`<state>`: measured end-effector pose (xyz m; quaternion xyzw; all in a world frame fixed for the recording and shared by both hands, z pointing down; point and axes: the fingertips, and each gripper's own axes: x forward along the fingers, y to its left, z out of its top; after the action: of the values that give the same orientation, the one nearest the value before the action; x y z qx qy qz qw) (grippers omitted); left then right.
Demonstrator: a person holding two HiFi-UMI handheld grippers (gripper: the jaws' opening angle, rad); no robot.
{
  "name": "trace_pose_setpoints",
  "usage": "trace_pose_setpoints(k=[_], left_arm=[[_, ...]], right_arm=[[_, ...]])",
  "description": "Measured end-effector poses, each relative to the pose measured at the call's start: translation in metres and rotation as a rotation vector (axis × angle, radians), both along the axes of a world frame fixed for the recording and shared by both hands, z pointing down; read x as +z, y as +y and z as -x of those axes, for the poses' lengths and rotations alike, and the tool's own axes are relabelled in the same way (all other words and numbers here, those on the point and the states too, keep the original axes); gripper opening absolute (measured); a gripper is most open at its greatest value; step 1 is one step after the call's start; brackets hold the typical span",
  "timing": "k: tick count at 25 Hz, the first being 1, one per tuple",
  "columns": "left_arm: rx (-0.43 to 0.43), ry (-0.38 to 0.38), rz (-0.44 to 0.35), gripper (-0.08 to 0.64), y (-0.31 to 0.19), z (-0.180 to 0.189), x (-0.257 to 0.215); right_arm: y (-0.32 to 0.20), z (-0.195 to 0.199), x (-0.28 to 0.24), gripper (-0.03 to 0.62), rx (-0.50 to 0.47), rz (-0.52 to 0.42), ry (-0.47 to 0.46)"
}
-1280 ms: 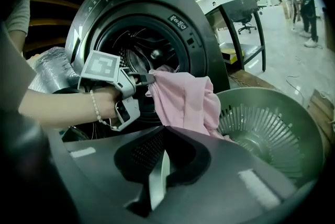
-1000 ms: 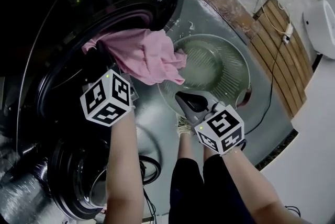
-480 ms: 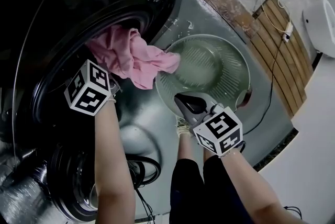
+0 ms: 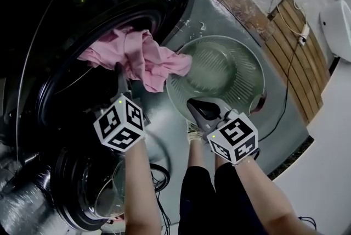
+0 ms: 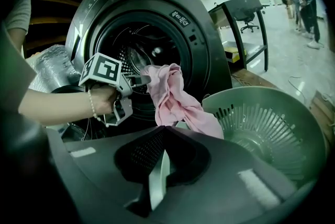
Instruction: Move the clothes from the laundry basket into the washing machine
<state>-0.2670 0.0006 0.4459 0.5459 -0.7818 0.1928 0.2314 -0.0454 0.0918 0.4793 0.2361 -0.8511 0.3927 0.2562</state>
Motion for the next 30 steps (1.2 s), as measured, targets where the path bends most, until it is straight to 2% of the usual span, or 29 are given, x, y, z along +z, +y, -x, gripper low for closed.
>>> trace_pose_setpoints(k=[6, 10, 14, 17, 18, 19, 21, 22, 26, 30], left_arm=[[0.068, 0.135, 0.150, 0.324, 0.031, -0.066, 0.063], [0.085, 0.192, 0.190, 0.325, 0.022, -0.085, 0.090], [0.104, 0.183, 0.242, 0.347, 0.004, -0.104, 0.108], [0.041, 0.142, 0.266, 0.350, -0.005, -0.097, 0.116], [0.013, 0.127, 0.265, 0.342, -0.007, -0.091, 0.117], [-0.007, 0.113, 0.259, 0.292, -0.010, -0.086, 0.116], [-0.017, 0.093, 0.233, 0.134, -0.015, -0.078, 0.110], [-0.009, 0.092, 0.212, 0.089, -0.017, -0.076, 0.105], [0.045, 0.107, 0.096, 0.060, -0.022, -0.069, 0.075], [0.068, 0.080, 0.008, 0.057, -0.033, -0.049, 0.039]], right_arm=[[0.008, -0.001, 0.006, 0.021, -0.007, 0.010, 0.007], [0.011, -0.004, 0.012, 0.021, -0.015, 0.012, 0.016], [0.010, -0.008, 0.019, 0.021, -0.006, 0.019, 0.014], [0.011, -0.009, 0.023, 0.021, -0.008, 0.020, 0.015], [0.011, -0.009, 0.024, 0.021, -0.010, 0.020, 0.017], [0.011, -0.010, 0.026, 0.021, -0.011, 0.020, 0.019], [0.012, -0.011, 0.028, 0.021, -0.012, 0.021, 0.024], [0.011, -0.011, 0.029, 0.021, -0.012, 0.021, 0.024], [0.009, -0.010, 0.026, 0.021, -0.011, 0.018, 0.019], [0.003, -0.004, 0.021, 0.021, -0.005, 0.006, 0.010]])
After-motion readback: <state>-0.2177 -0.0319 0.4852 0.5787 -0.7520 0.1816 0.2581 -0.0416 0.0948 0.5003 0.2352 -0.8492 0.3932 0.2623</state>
